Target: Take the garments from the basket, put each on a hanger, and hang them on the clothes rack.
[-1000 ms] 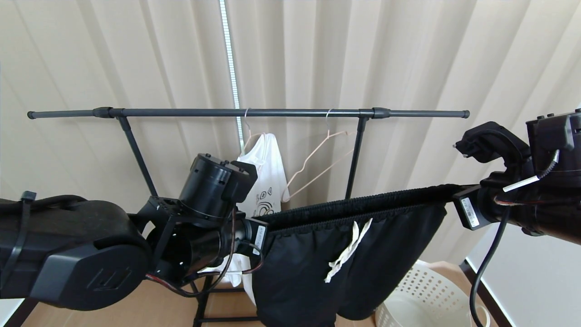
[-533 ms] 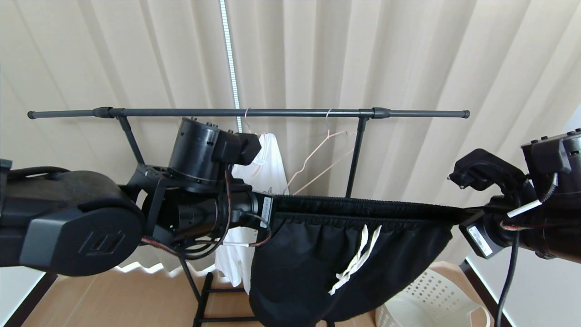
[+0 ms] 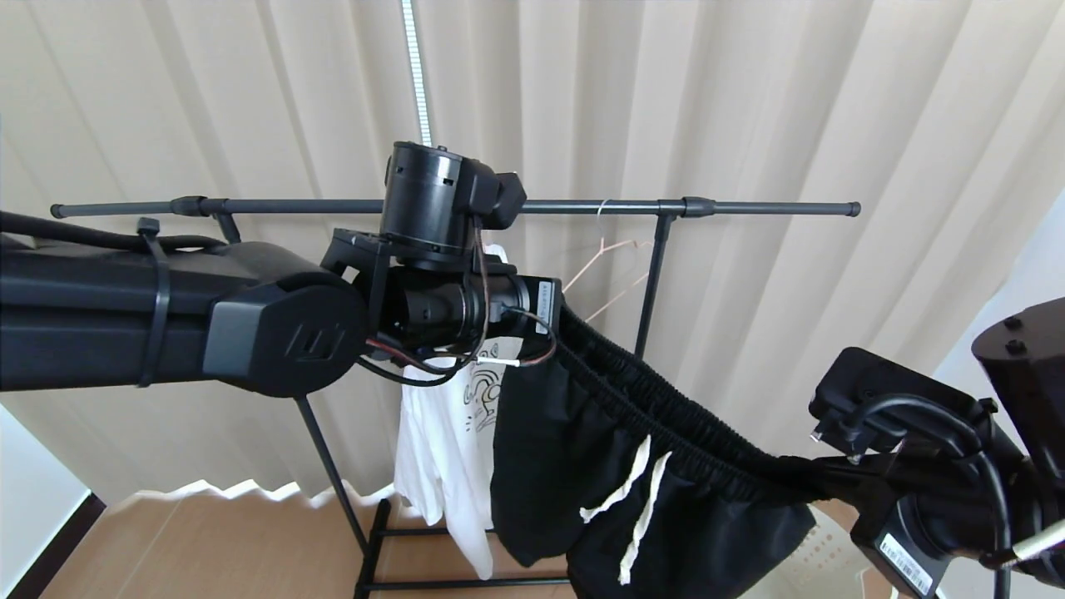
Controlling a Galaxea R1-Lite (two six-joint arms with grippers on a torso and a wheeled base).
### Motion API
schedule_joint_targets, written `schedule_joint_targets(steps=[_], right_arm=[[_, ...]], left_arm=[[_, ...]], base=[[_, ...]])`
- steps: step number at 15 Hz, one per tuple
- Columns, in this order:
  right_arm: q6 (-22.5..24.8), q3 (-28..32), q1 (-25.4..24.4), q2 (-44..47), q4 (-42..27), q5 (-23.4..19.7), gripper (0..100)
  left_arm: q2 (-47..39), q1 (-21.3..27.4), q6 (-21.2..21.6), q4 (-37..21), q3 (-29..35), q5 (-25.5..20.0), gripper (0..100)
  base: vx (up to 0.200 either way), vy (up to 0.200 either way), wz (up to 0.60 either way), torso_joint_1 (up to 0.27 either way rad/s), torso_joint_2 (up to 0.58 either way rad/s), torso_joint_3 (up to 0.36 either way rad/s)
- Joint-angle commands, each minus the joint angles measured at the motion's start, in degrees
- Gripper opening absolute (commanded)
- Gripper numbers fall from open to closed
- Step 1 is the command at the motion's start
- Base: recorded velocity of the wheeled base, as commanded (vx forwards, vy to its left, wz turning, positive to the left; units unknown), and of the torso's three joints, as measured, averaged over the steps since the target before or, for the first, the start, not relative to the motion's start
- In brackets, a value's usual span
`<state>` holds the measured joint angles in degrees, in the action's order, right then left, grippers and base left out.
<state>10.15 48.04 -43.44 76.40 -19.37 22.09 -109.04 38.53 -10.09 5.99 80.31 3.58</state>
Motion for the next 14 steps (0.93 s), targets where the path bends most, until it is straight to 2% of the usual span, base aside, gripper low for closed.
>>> schedule_joint_targets(steps=[1, 3, 4, 6, 8, 10, 12, 14], right_arm=[[-5.85, 0.3, -8.33, 1.74, 0.03, -0.12, 0], [-11.65, 1.26, -14.22, 4.55, 0.74, -0.12, 0], [-13.32, 1.79, -15.45, 5.52, 0.83, -0.2, 0], [-22.02, 4.69, -19.58, 9.12, 1.62, -0.38, 0], [-26.77, 5.75, -20.29, 11.49, 6.01, -1.61, 0], [-27.73, 5.66, -20.29, 11.76, 8.74, -1.61, 0], [-27.56, 4.87, -20.29, 11.84, 8.56, -1.0, 0], [-25.54, 3.29, -19.67, 11.23, 8.38, 0.67, 0]], left_arm=[[-3.37, -0.13, -0.45, 0.17, 4.41, -0.24, 0], [-4.33, -0.13, -1.42, 0.08, 6.35, -1.39, 0], [-4.42, -0.21, -1.42, 0.08, 6.61, -1.56, 0], [-4.6, -0.83, -1.68, 0.17, 6.88, -1.91, 0], [-4.42, -0.92, -2.91, 0.25, 6.96, -1.91, 0], [-4.42, -1.27, -3.79, 0.17, 6.88, -1.83, 0], [-4.25, -1.44, -3.97, 0.17, 6.61, -1.83, 0], [-4.07, -1.8, -3.88, -0.27, 6.44, -1.65, 0]], base=[[0.0, 0.0, 0.0, 0.0, 0.0, 0.0], [0.0, 0.0, 0.0, 0.0, 0.0, 0.0], [0.0, 0.0, 0.0, 0.0, 0.0, 0.0], [0.0, 0.0, 0.0, 0.0, 0.0, 0.0], [0.0, 0.0, 0.0, 0.0, 0.0, 0.0], [0.0, 0.0, 0.0, 0.0, 0.0, 0.0], [0.0, 0.0, 0.0, 0.0, 0.0, 0.0], [0.0, 0.0, 0.0, 0.0, 0.0, 0.0]])
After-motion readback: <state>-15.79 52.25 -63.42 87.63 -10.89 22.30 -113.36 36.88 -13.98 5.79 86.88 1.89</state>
